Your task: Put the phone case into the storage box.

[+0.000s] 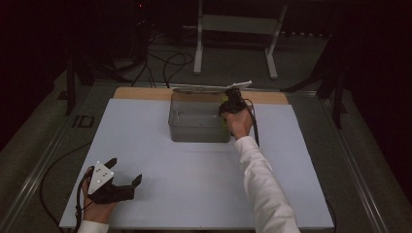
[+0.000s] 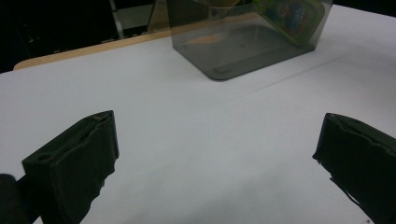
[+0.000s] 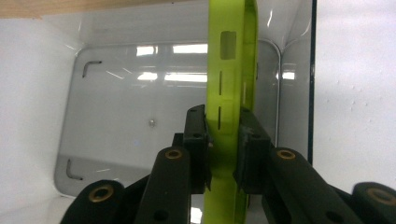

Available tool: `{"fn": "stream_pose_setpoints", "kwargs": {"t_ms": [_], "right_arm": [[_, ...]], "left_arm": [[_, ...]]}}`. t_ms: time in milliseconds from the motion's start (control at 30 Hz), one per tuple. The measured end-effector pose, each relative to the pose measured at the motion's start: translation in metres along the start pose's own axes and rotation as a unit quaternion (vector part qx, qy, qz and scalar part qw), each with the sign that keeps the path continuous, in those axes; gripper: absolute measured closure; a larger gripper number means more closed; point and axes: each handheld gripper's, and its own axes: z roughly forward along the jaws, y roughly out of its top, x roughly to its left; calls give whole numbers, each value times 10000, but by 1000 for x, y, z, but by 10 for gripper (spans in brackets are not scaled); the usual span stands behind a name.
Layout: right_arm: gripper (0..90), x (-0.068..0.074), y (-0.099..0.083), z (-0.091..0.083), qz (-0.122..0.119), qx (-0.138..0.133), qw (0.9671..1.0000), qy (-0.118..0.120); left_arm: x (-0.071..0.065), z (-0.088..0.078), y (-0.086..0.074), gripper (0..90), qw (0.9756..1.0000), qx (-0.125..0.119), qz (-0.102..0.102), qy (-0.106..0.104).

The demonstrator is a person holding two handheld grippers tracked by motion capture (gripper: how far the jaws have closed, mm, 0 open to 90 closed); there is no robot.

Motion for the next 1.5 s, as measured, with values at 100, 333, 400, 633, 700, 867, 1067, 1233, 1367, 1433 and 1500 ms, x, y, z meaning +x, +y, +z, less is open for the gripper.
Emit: {"fn": "stream_pose_setpoints", "kwargs": {"t_ms": [100,333,400,633,700,867,1067,1233,1367,1433,1500], "right_arm": [[772,-1,1,2,2,2,10000,-17],[773,0,1,5,37,6,10000,-31],[775,-1,1,5,151,10,9999,17],[775,-3,1,7,294,26,9995,94],[775,-2,1,7,265,15,9996,55],[770,1,0,8,88,6,9999,-72],[767,3,0,7,-24,10,9999,-138],[767,4,0,7,-67,22,9998,-187],[773,3,1,7,-12,50,9999,-129],[775,2,1,7,47,57,9999,-96],[776,2,1,7,87,55,9999,-65]], "left_arm": [[0,0,0,0,10000,1,0,-1],[0,0,0,0,10000,-4,-2,-1],[0,0,0,0,10000,-1,8,-5],[0,0,0,0,10000,7,15,-4],[0,0,0,0,10000,15,21,-3],[-1,0,0,0,10000,17,32,-4],[-1,0,0,0,10000,17,31,-6],[-1,0,0,0,10000,12,28,-8],[-1,0,0,0,10000,18,33,-8],[-1,1,0,0,10000,17,30,-8],[-1,1,0,0,10000,15,29,-8]]}}
